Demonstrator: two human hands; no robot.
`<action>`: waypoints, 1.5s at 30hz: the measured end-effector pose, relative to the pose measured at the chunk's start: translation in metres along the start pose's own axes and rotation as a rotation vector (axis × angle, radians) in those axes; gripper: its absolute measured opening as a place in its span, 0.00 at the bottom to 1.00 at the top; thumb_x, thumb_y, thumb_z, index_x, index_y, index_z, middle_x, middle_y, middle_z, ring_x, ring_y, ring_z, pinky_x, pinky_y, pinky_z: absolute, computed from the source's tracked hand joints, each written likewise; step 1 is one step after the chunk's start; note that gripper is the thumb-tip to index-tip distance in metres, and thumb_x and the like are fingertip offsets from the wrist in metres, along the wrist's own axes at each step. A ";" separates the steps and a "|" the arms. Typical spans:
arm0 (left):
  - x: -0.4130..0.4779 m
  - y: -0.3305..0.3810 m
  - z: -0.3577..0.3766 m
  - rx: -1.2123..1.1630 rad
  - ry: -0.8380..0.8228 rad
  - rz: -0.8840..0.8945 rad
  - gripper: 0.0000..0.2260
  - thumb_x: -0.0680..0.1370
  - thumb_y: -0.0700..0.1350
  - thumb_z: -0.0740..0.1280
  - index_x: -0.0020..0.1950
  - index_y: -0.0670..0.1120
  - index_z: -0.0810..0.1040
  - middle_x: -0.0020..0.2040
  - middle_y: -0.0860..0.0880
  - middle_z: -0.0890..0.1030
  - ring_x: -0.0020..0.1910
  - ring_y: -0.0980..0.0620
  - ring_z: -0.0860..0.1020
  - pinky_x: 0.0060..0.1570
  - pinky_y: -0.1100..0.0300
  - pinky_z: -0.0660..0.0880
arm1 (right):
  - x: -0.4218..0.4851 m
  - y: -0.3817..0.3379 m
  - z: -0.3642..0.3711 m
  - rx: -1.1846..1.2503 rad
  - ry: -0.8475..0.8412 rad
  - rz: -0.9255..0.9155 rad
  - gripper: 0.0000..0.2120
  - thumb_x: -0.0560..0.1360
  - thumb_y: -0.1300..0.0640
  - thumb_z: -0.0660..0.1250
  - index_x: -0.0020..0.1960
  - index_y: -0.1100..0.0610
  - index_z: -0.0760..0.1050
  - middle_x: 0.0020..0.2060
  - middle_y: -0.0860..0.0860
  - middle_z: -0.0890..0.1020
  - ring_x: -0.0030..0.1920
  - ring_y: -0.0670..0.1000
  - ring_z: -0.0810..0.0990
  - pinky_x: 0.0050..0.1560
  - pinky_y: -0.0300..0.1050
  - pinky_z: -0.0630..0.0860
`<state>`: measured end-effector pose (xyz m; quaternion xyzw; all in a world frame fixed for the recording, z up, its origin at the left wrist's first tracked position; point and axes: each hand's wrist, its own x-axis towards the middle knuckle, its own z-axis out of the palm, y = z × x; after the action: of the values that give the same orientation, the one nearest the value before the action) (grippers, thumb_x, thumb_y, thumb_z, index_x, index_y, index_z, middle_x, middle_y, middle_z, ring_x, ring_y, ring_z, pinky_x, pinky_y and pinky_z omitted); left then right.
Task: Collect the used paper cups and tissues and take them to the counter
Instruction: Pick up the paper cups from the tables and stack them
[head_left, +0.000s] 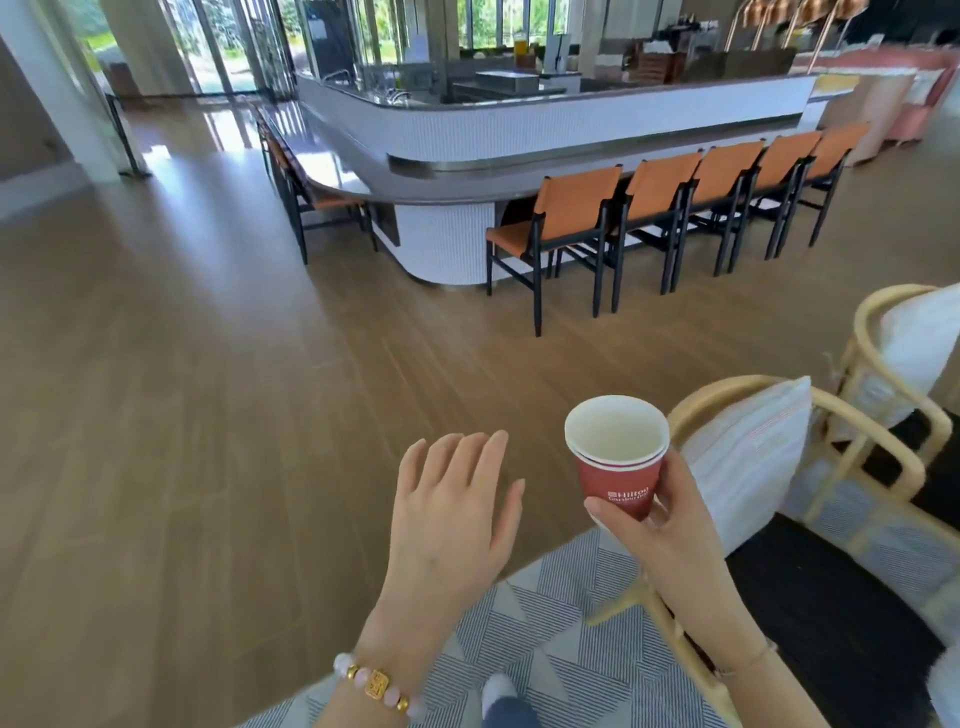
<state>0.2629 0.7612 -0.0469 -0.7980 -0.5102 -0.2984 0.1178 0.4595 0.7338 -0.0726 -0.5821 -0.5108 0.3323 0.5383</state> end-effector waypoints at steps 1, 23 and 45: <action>0.013 -0.008 0.010 0.003 -0.007 0.000 0.17 0.77 0.52 0.58 0.60 0.45 0.78 0.53 0.49 0.81 0.54 0.47 0.79 0.59 0.47 0.72 | 0.018 0.004 0.006 0.016 0.003 0.004 0.32 0.65 0.57 0.78 0.61 0.38 0.67 0.55 0.38 0.78 0.54 0.34 0.77 0.48 0.28 0.74; 0.305 -0.073 0.203 -0.151 -0.081 0.144 0.15 0.74 0.50 0.68 0.58 0.45 0.80 0.53 0.48 0.83 0.52 0.47 0.81 0.58 0.46 0.75 | 0.322 0.053 0.007 0.043 0.236 0.071 0.31 0.64 0.59 0.78 0.63 0.45 0.70 0.53 0.41 0.81 0.53 0.39 0.79 0.48 0.29 0.74; 0.615 -0.016 0.444 -0.470 -0.164 0.670 0.19 0.77 0.53 0.57 0.60 0.46 0.78 0.53 0.49 0.82 0.53 0.48 0.80 0.58 0.48 0.74 | 0.584 0.107 -0.074 -0.039 0.818 0.128 0.32 0.66 0.61 0.77 0.66 0.51 0.69 0.56 0.44 0.79 0.54 0.40 0.79 0.50 0.32 0.76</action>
<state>0.5917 1.4448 -0.0351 -0.9461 -0.1482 -0.2873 -0.0180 0.7041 1.2800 -0.0664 -0.7069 -0.2239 0.0966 0.6639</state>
